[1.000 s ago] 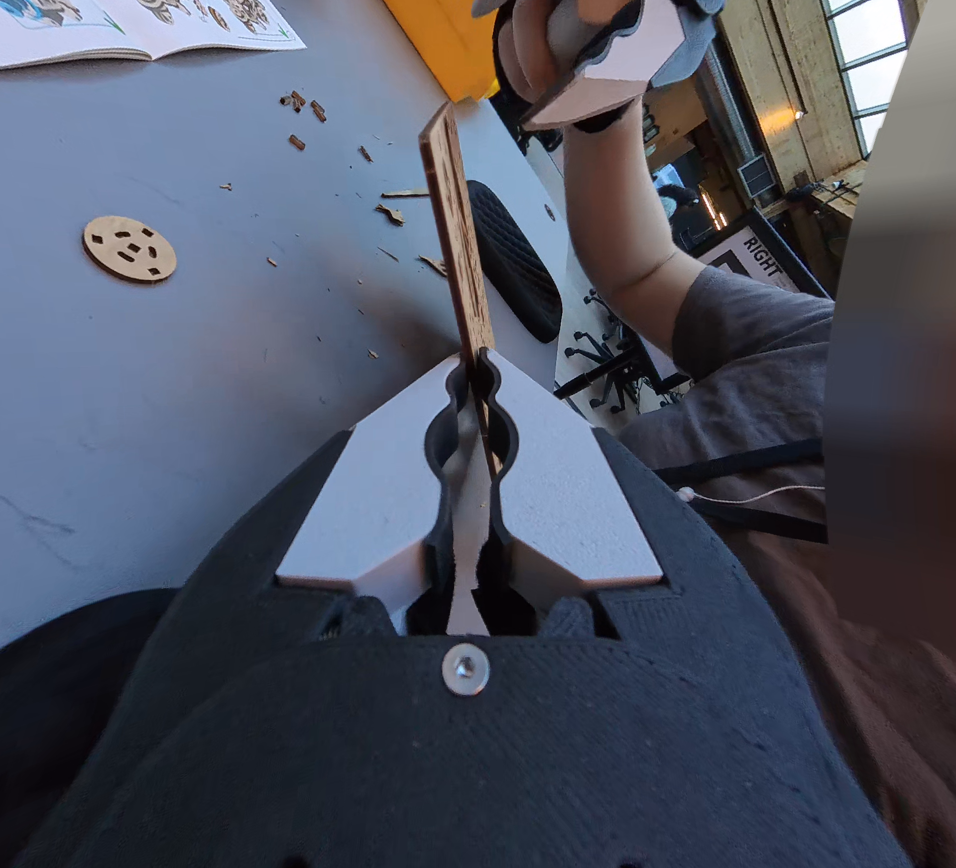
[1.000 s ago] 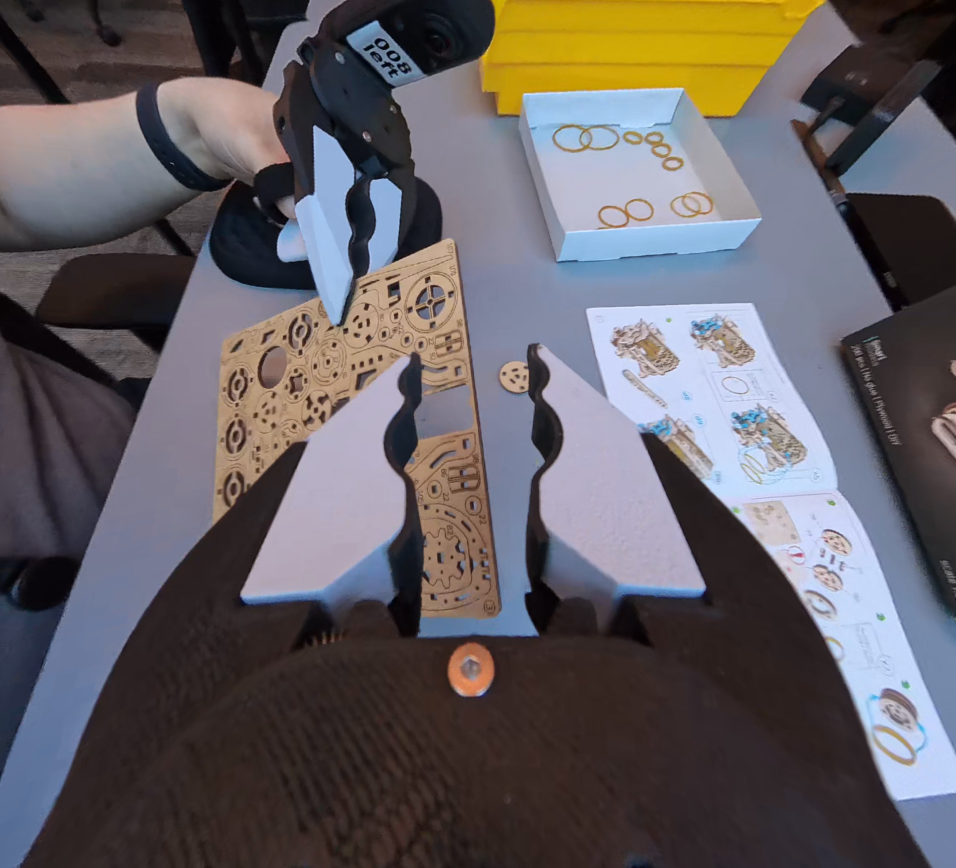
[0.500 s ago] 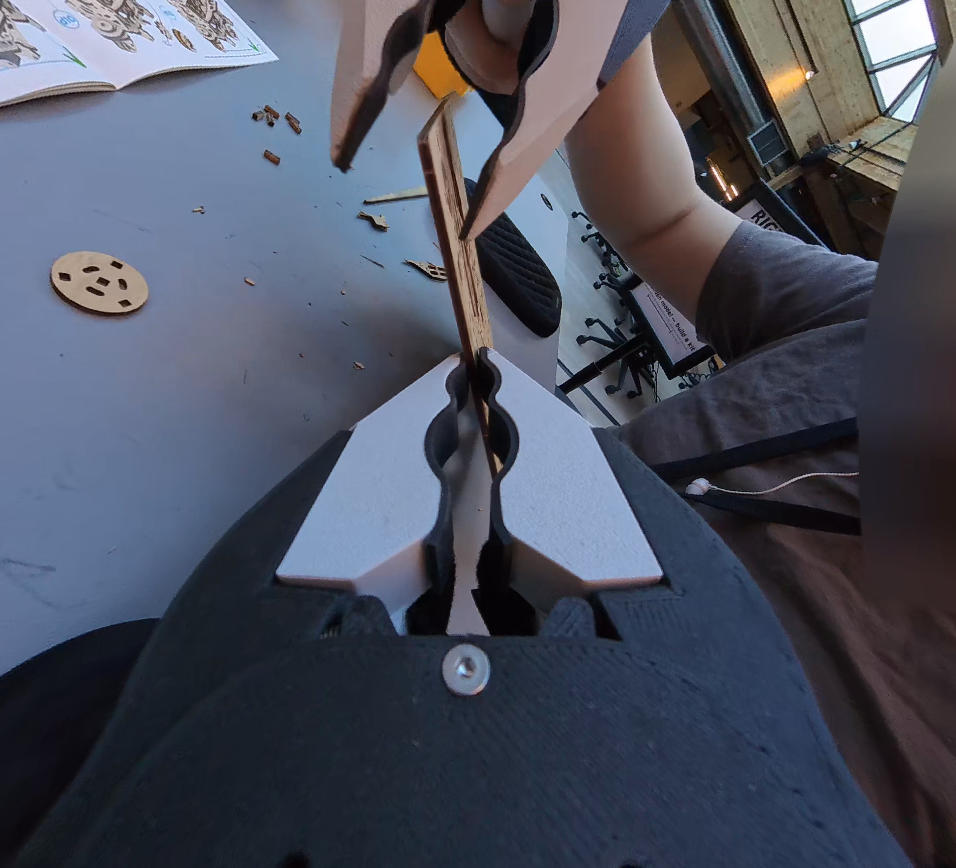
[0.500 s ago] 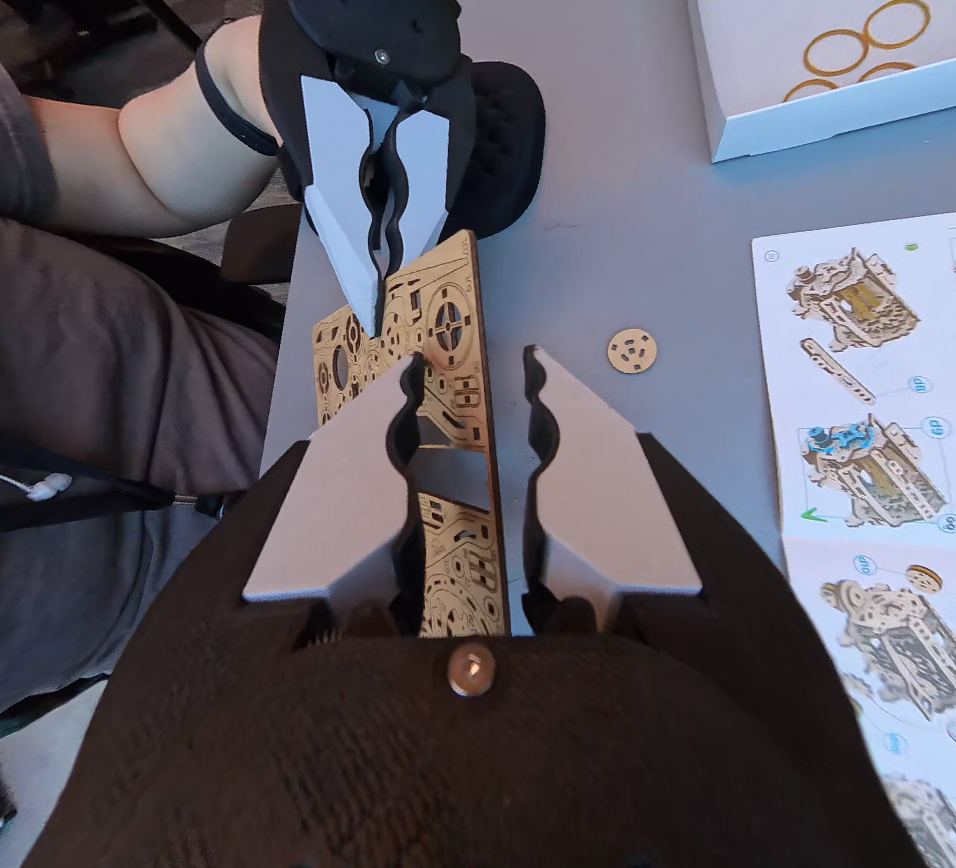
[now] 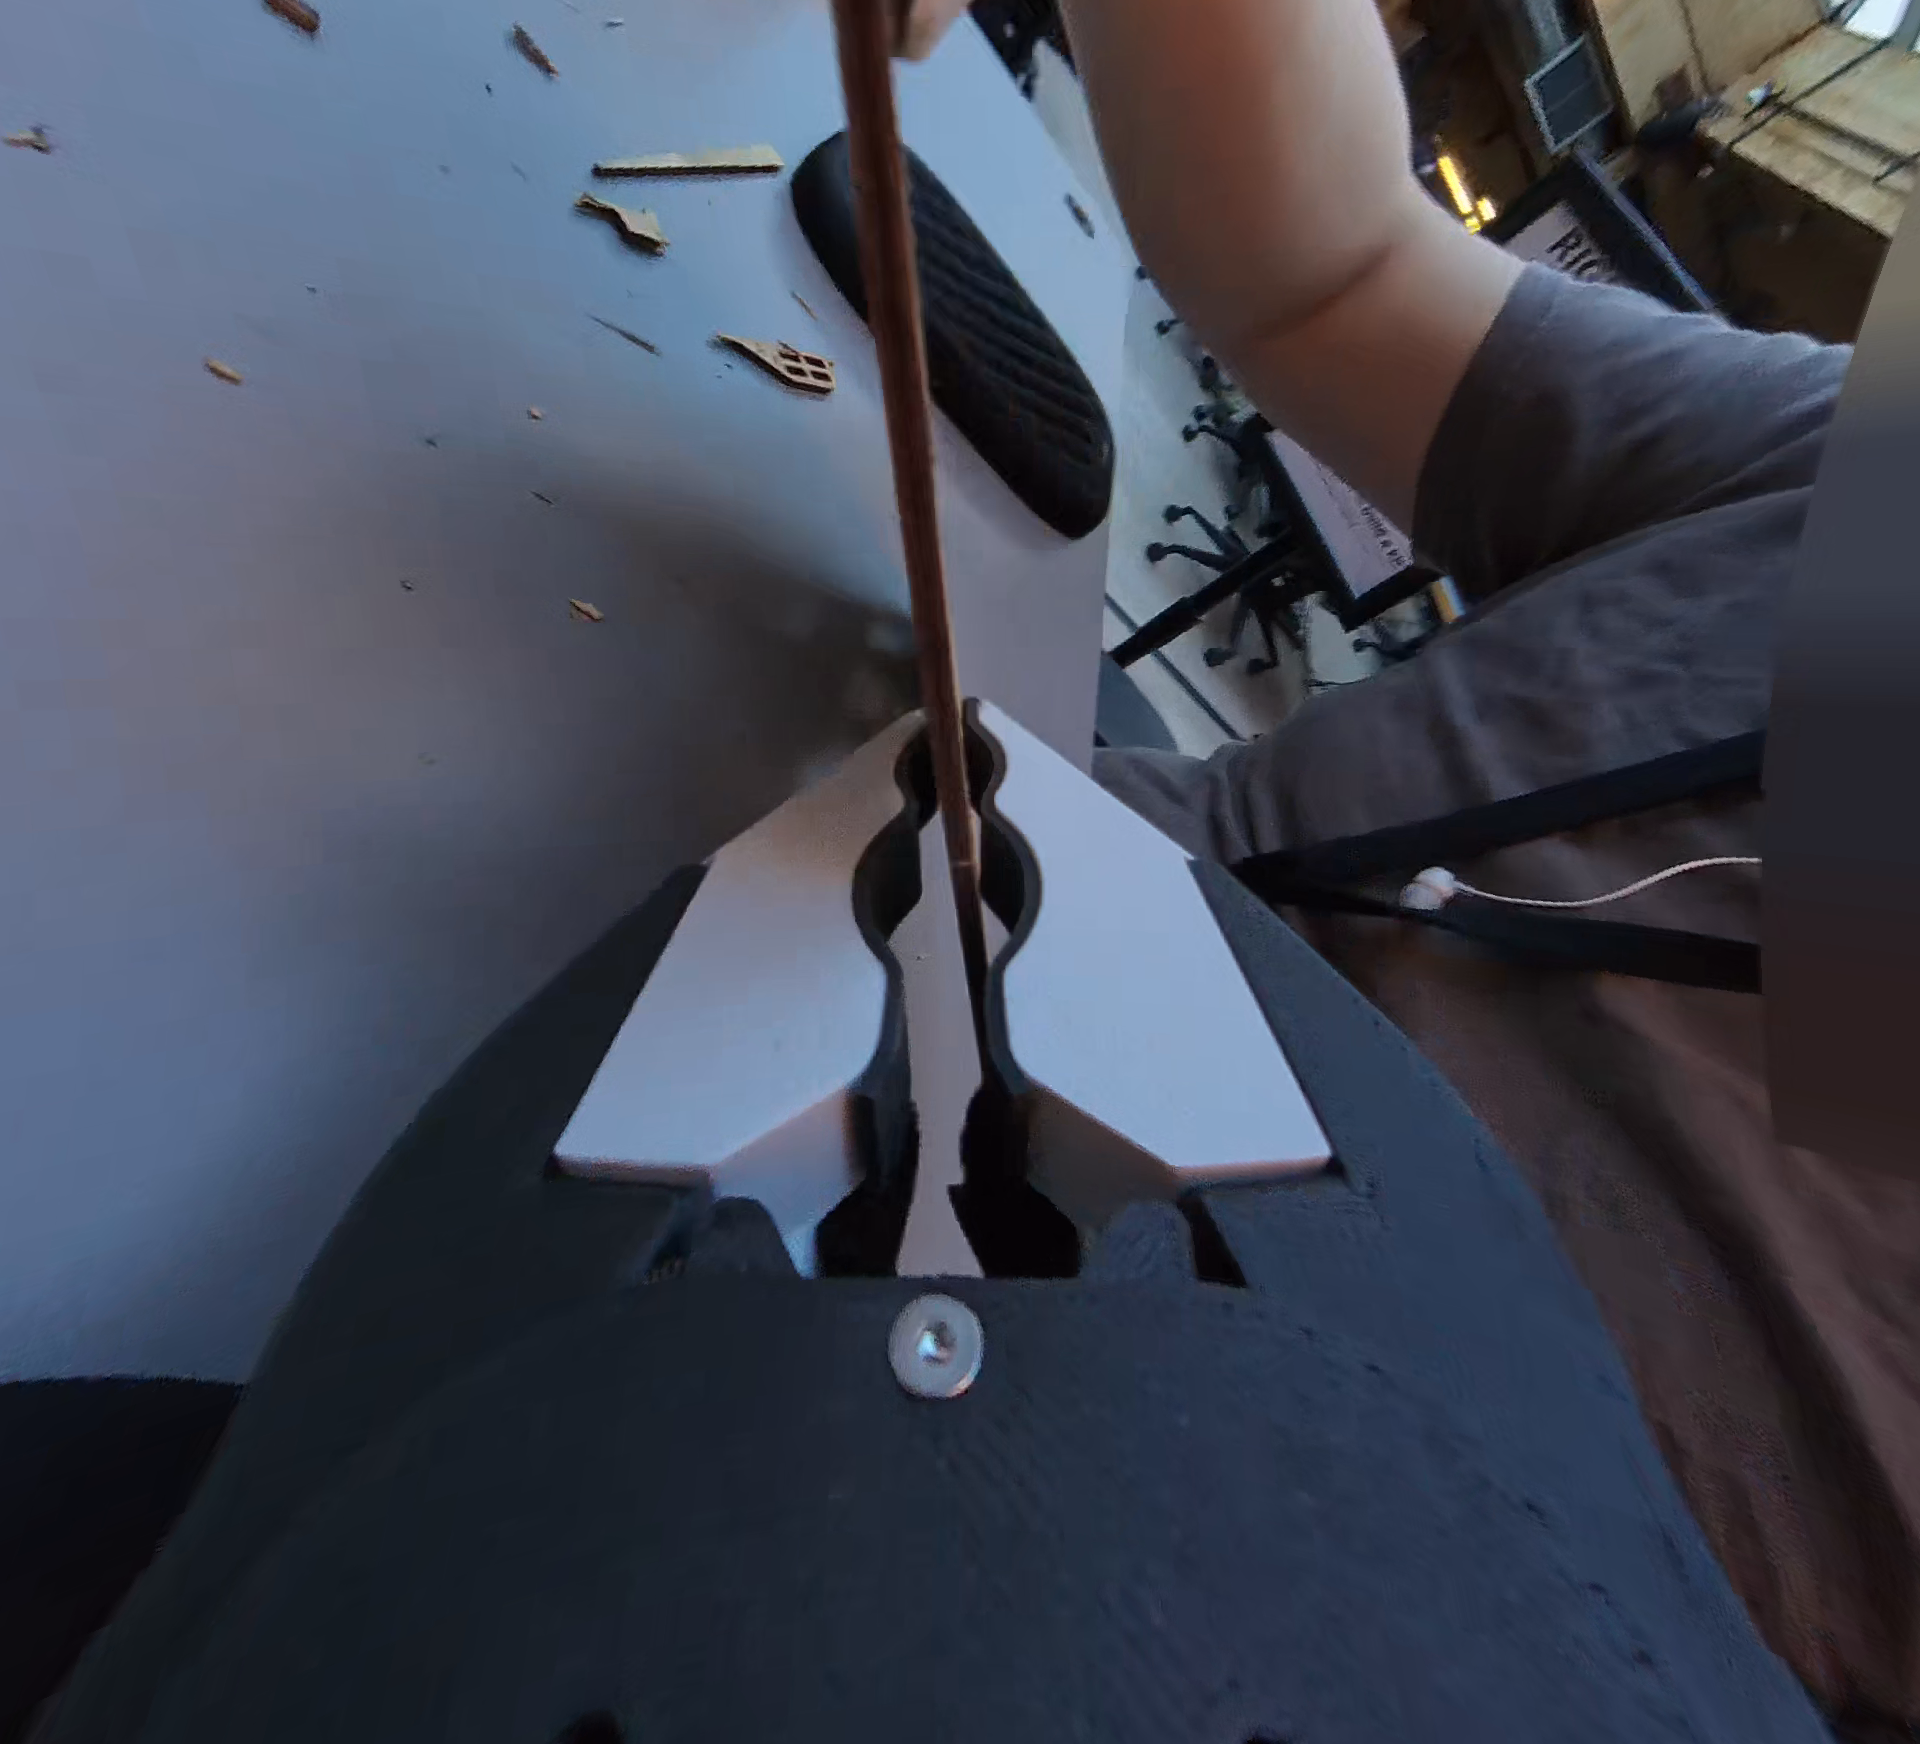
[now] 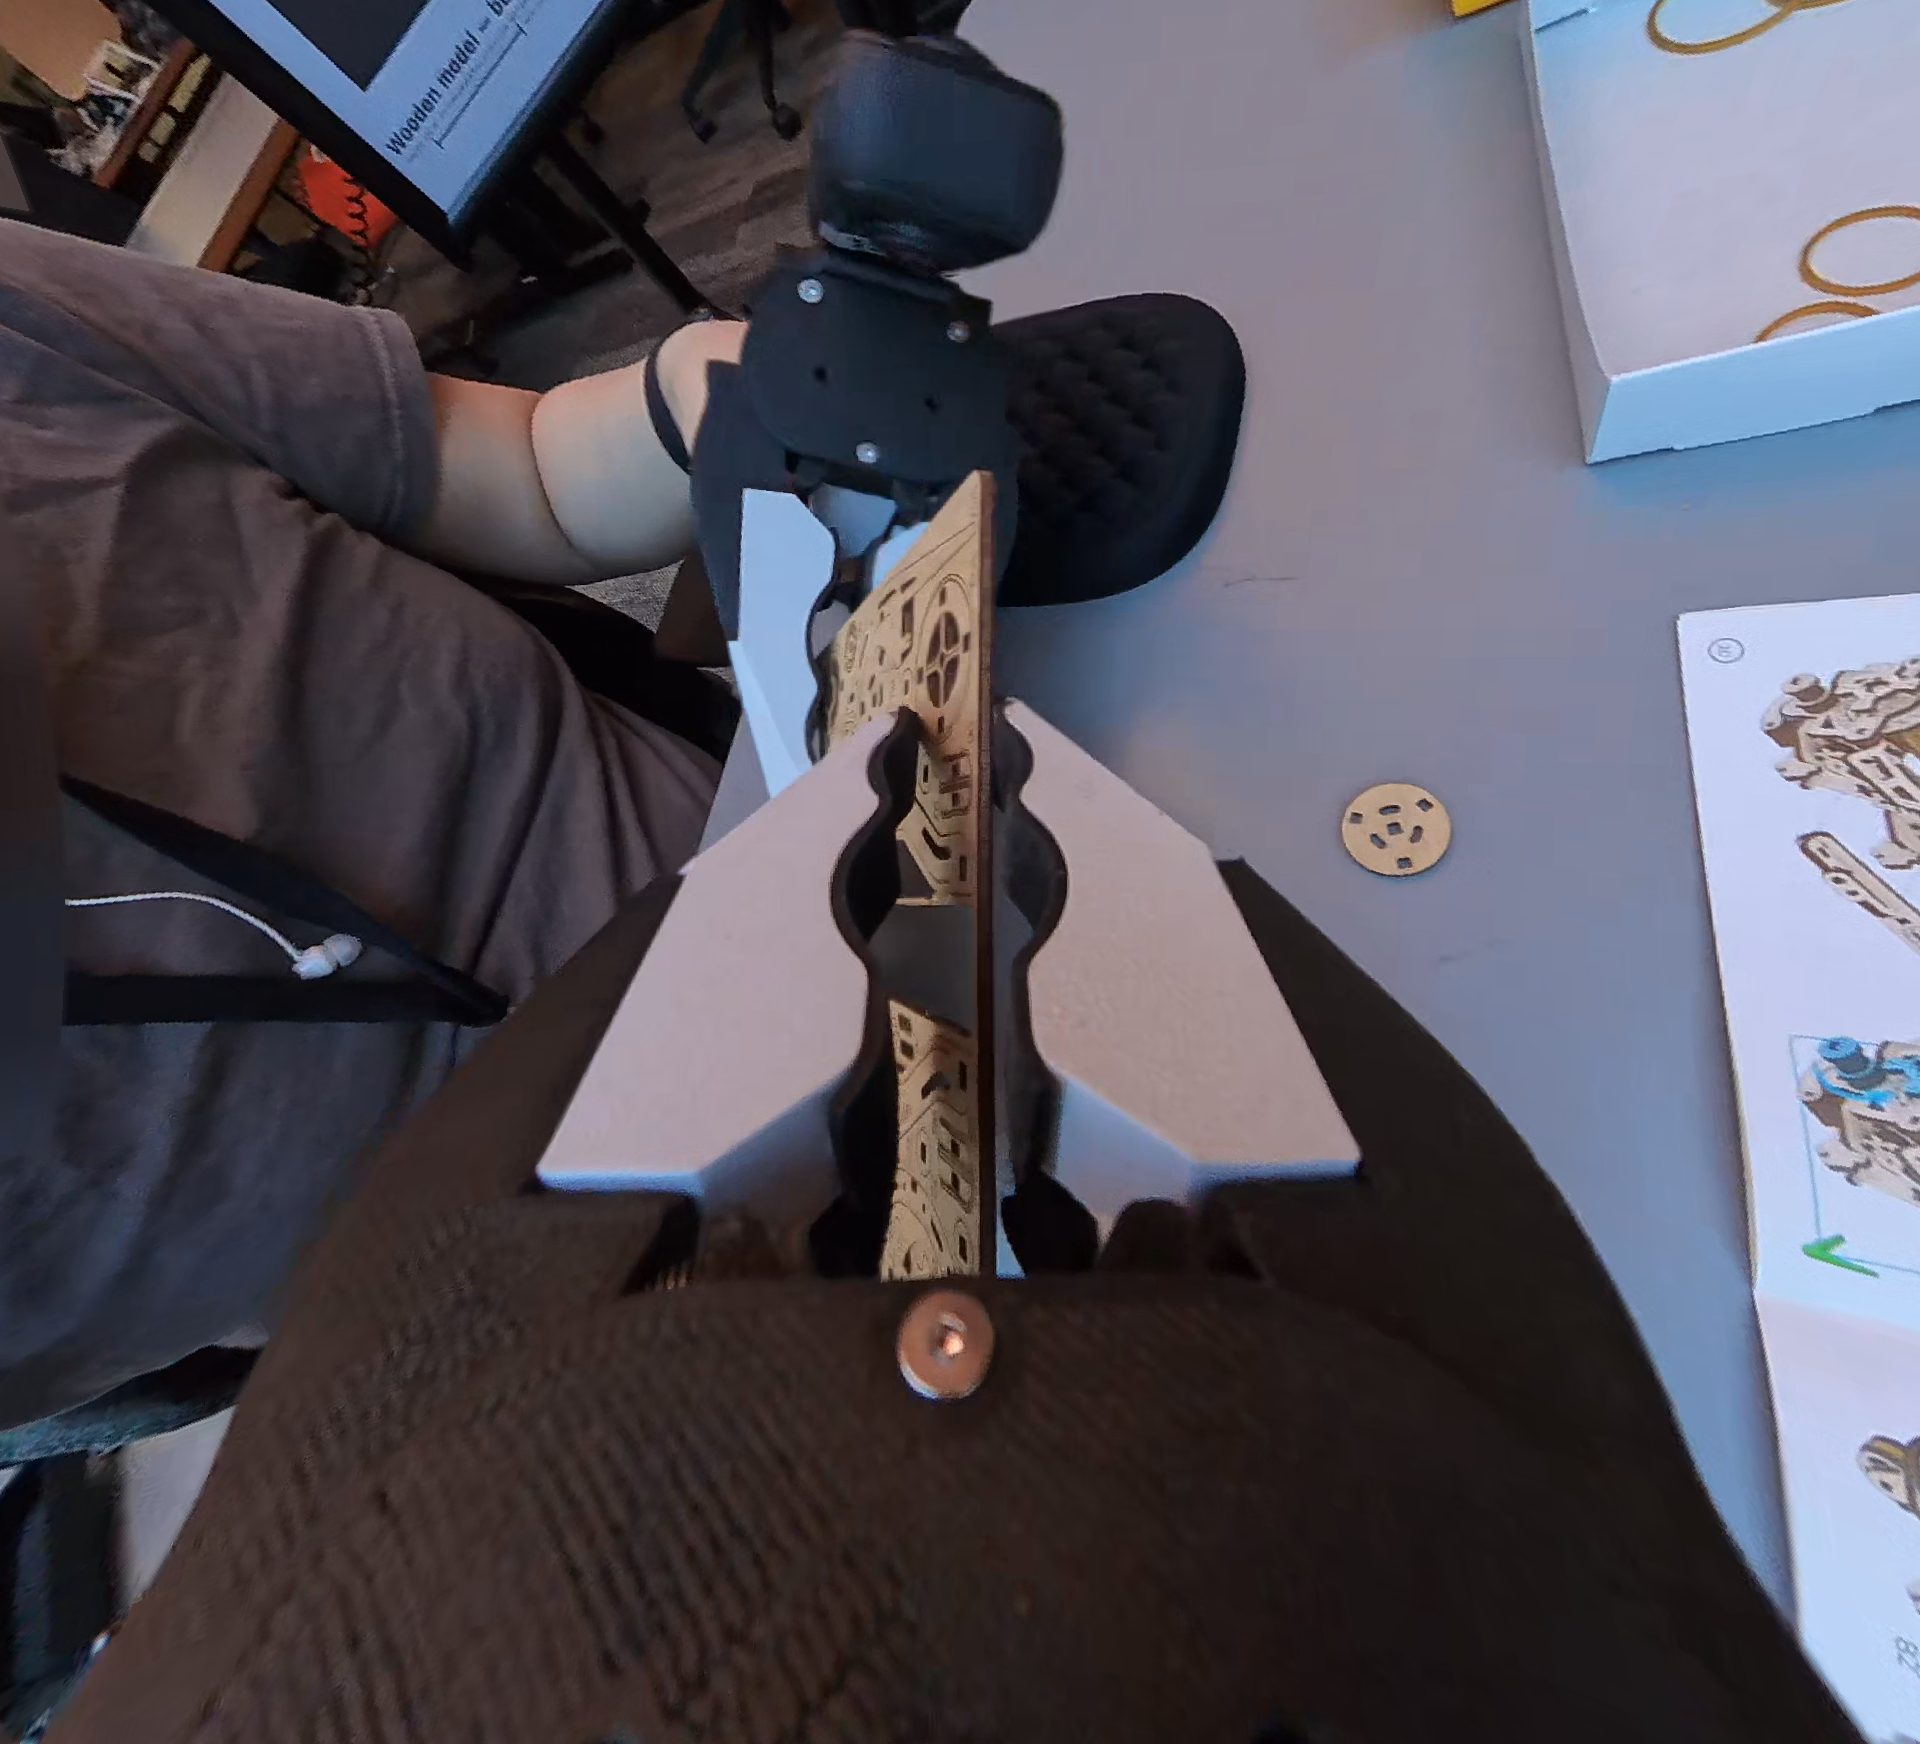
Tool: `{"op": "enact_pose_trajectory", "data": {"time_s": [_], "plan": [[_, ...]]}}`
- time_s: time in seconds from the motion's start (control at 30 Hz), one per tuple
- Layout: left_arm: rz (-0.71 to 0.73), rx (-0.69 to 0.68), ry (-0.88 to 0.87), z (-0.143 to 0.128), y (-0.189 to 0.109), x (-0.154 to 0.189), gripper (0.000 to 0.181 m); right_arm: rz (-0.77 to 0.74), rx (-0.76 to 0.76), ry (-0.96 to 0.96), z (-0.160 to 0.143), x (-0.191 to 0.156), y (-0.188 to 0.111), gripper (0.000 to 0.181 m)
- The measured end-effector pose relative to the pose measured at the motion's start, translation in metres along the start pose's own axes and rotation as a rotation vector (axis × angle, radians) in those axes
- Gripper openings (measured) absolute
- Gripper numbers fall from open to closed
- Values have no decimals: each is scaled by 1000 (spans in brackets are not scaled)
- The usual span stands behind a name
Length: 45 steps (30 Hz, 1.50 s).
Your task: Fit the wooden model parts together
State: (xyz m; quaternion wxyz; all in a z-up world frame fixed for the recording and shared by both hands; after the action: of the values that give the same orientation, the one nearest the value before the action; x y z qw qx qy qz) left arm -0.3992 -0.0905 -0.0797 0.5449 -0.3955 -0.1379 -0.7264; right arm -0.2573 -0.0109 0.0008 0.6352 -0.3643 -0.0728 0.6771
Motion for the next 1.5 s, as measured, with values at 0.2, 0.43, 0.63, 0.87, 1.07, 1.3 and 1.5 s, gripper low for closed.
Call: {"op": "enact_pose_trajectory", "data": {"time_s": [0.2, 0.43, 0.63, 0.87, 1.07, 1.3, 1.5], "plan": [[53, 192, -12, 3, -10, 10, 1, -559, 586, -125, -6, -42, -80, 54], [75, 552, 24, 16, -13, 27, 1, -784, 1114, 352, -129, -117, -55, 44], [108, 761, 98, 26, 0, 40, 1, -598, 1171, 571, -141, -117, 1, 50], [68, 821, 142, 27, 14, 47, 1, -4, 1227, 592, -112, -92, 27, 0], [-20, 681, 210, 32, 0, 49, 21, 8, 1112, 532, -113, -92, 28, 1], [-48, 569, 163, 28, 3, 40, 0, -98, 1011, 437, -118, -92, 14, 0], [-68, 560, 122, 23, 10, 33, 0, -107, 997, 460, -124, -89, 6, 1]]}}
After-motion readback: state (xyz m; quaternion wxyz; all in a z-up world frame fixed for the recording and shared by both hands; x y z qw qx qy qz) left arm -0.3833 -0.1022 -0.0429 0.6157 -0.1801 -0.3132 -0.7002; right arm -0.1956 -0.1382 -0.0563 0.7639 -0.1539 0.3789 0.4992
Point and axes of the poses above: each gripper's, where its closed fingertips meet, y out along the fingers, z out of its top, x = y × z across the jaws, the point moved 9 cm from there along -y, back along the fingers, and after that the axes turned 6 degrees about -z, right-handed, at the moved point
